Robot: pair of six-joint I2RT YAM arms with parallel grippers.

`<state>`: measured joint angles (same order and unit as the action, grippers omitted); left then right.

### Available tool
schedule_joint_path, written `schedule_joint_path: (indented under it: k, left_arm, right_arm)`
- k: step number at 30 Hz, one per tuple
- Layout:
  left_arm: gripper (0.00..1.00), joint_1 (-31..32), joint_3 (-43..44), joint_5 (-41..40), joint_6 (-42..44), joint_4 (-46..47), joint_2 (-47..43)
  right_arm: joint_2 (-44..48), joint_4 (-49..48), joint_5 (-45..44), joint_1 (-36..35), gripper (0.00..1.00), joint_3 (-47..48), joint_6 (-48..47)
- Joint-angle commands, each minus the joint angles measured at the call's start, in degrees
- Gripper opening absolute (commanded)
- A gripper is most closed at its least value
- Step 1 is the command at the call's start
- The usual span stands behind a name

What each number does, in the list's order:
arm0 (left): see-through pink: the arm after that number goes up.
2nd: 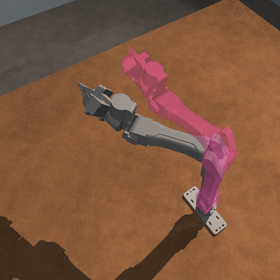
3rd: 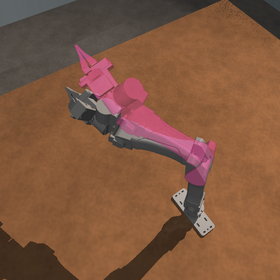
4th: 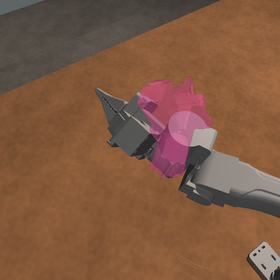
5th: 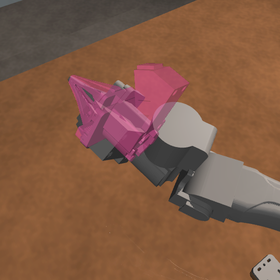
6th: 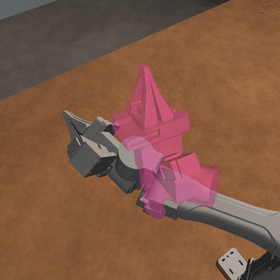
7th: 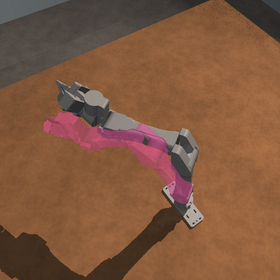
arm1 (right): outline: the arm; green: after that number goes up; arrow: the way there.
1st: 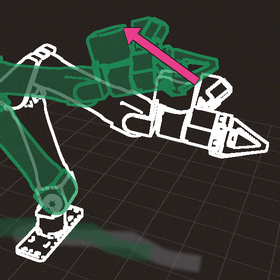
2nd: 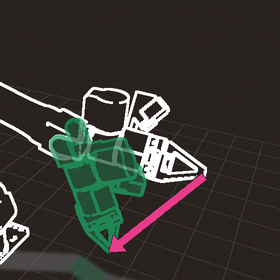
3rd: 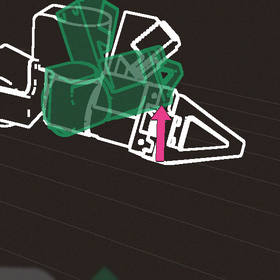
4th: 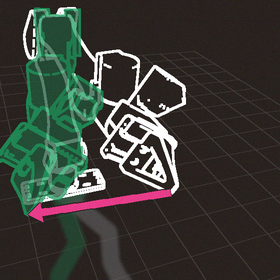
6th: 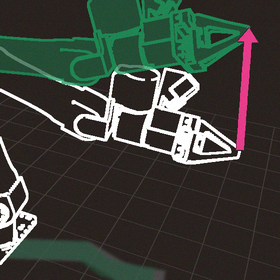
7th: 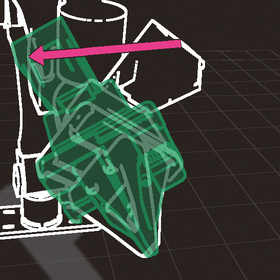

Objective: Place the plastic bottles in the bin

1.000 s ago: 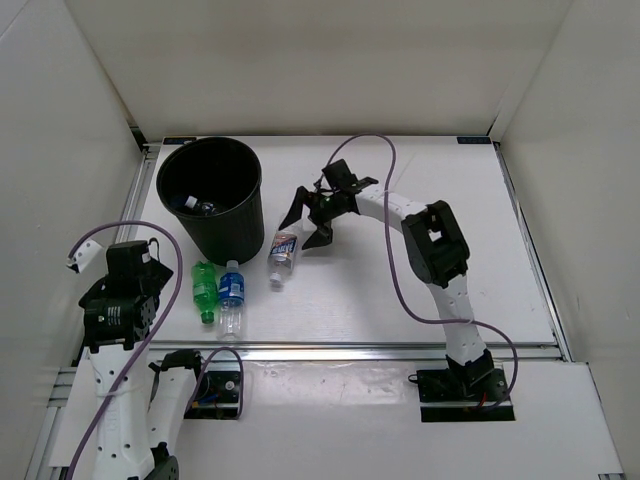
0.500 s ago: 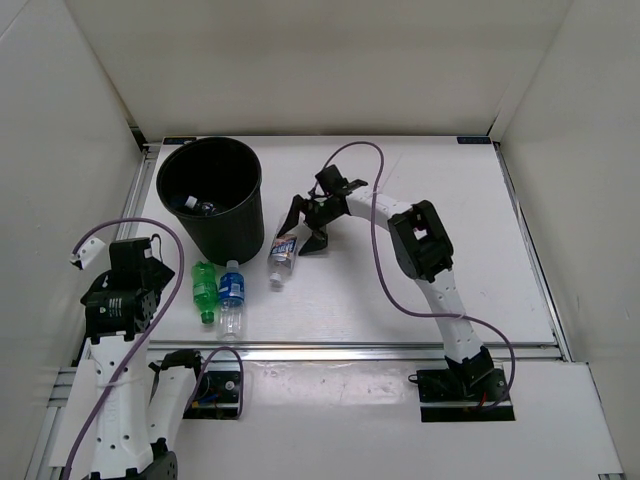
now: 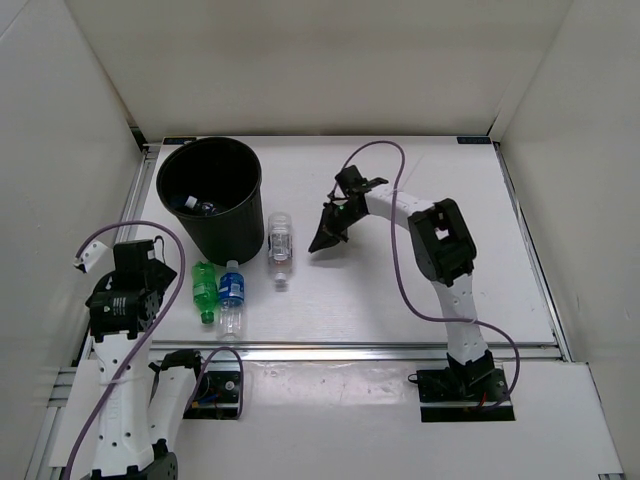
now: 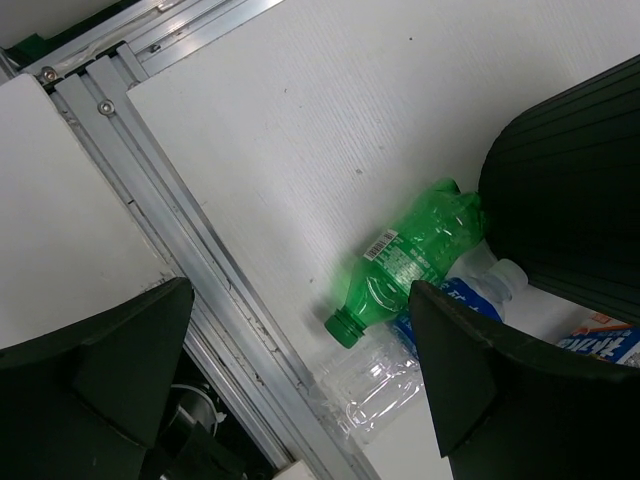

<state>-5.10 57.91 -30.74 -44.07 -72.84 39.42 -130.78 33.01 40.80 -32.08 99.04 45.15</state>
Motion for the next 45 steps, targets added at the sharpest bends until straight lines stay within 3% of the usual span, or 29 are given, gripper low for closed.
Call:
schedule_joint_path:
  k: [1,5,8,10,15,20,28,45]
  left_arm:
    - [1.0,0.27,-1.48,1.21,-1.1,3.14,-0.22]
    - [1.0,0.27,-2.62,2.0,-1.1,4.46,0.3]
    - [1.0,0.27,-2.63,2.53,-1.1,5.07,0.83]
    - [1.0,0.27,-2.63,2.53,-0.49,5.07,0.83]
    - [1.0,0.27,-1.49,2.53,0.83,4.37,0.83]
    - [1.0,0.27,-1.48,2.53,0.83,3.23,0.83]
    - [1.0,0.27,0.1,1.91,1.36,0.6,0.83]
    - [1.0,0.27,0.01,3.14,1.36,-2.75,-2.85]
  right_arm:
    - [8.86,2.93,-4.05,1.05,0.06,-2.01,-5.32]
    - [11.16,4.43,-4.76,1.05,0.06,-2.8,-7.09]
    - [11.16,4.43,-5.37,-0.17,0.73,-0.53,-8.67]
    - [9.07,4.43,-7.22,-0.71,1.0,1.4,-9.9]
    - [0.73,8.1,-8.89,-3.25,1.0,12.11,-12.8]
    - [-2.37,8.12,-10.12,-5.53,1.0,16.61,-12.8]
    - [-3.08,6.89,-20.31,-10.11,1.0,18.03,-12.8]
    - [-5.98,4.33,-31.29,-12.92,1.0,16.62,-2.96]
